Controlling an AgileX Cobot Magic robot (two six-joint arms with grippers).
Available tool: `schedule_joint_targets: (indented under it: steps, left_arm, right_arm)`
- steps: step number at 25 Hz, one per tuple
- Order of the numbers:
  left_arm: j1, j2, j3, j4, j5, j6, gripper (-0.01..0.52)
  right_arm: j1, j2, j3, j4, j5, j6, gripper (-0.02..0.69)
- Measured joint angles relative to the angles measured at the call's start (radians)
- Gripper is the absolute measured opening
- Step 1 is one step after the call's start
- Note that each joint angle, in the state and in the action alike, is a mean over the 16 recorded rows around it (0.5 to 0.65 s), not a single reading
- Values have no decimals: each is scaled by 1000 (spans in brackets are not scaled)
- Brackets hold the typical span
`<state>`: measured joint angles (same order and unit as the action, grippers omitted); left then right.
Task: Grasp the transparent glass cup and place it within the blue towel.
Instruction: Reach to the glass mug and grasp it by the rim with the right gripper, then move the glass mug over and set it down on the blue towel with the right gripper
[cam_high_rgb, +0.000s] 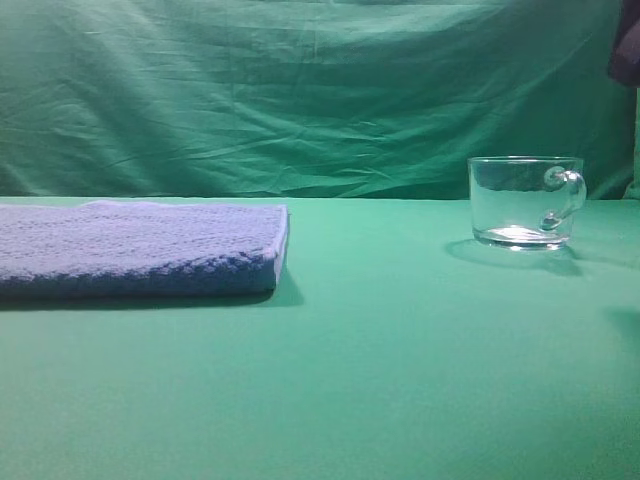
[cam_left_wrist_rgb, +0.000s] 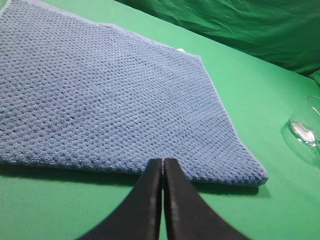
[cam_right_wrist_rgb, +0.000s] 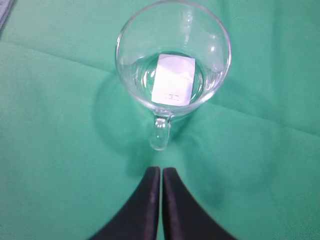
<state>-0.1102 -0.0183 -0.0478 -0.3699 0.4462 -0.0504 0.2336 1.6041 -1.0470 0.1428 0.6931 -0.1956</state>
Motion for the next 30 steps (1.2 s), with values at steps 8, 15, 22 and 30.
schedule_joint_targets:
  steps: [8, 15, 22, 30]
  left_arm:
    - [0, 0, 0, 0, 0, 0, 0]
    - [0, 0, 0, 0, 0, 0, 0]
    - [0, 0, 0, 0, 0, 0, 0]
    - [0, 0, 0, 0, 0, 0, 0]
  right_arm:
    - [1, 117, -38, 0, -30, 0, 547]
    - [1, 183, -40, 0, -103, -2, 431]
    - [7, 212, -41, -1, -149, -15, 232]
    - [45, 214, -98, -3, -128, -34, 103]
